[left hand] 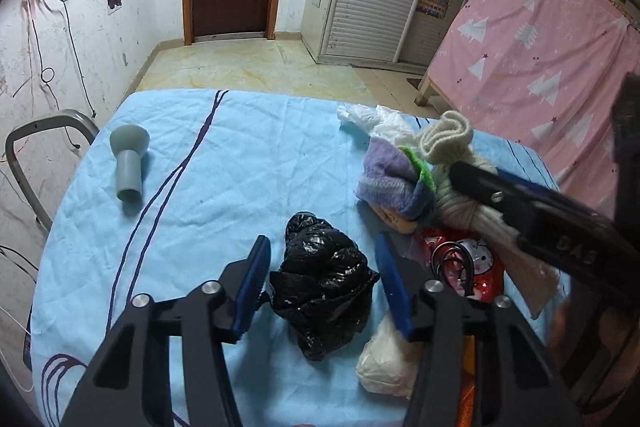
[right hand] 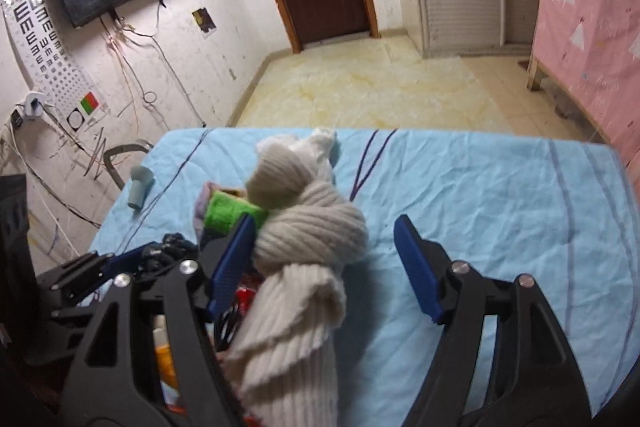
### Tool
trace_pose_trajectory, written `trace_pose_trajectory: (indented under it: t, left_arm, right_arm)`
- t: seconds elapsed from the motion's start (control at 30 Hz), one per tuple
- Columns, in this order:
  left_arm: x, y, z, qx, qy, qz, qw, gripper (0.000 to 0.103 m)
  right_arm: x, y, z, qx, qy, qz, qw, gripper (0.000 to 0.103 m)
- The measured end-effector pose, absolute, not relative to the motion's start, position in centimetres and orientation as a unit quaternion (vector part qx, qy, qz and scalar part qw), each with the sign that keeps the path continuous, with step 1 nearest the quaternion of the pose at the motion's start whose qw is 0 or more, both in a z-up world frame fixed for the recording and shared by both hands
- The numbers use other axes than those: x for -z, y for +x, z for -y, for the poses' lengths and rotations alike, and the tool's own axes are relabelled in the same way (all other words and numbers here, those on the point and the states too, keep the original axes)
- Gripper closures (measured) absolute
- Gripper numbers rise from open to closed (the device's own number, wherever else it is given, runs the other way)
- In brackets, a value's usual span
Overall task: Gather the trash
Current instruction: 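Grasp the black plastic bag with the left tool while the right tool grasps the cream scarf, then carry the bag and scarf to the yellow bin and release both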
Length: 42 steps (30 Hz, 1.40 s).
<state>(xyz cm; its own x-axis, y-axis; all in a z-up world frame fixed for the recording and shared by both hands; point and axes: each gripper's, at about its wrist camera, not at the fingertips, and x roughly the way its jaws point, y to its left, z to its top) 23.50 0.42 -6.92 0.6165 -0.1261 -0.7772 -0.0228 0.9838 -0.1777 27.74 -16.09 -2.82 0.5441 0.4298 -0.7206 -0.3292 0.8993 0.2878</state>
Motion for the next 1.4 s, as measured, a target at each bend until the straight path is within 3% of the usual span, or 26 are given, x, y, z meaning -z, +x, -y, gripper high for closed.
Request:
trace_pose_trajectory:
  t: [0.1,0.13,0.23,0.77,1.4]
  left_arm:
    - [7.1,23.5,-0.5,0.033,-0.089,-0.435,0.895,0.071]
    - [7.1,23.4,-0.4,0.035,-0.09,-0.434,0.896,0.073]
    - [6.8,23.0,-0.4,0.039,-0.089,-0.425,0.9,0.075]
    - [-0.1,19.0,1.7,0.051,-0.088,-0.355,0.929,0.075]
    - [-4.0,16.1,17.4,0.167,0.001,-0.325,0.931,0.075]
  right_arm:
    - [3.2,28.0,15.7,-0.226,0.061,-0.433,0.871,0.036]
    - [3.4,28.1,15.5,-0.238,0.061,-0.436,0.865,0.047]
    - [3.3,27.9,15.6,-0.242,0.059,-0.433,0.866,0.049]
    - [-2.4,23.1,24.1,-0.22,0.137,-0.341,0.904,0.048]
    - [-5.1,15.1,40.5,-0.118,0.207,-0.248,0.939,0.048]
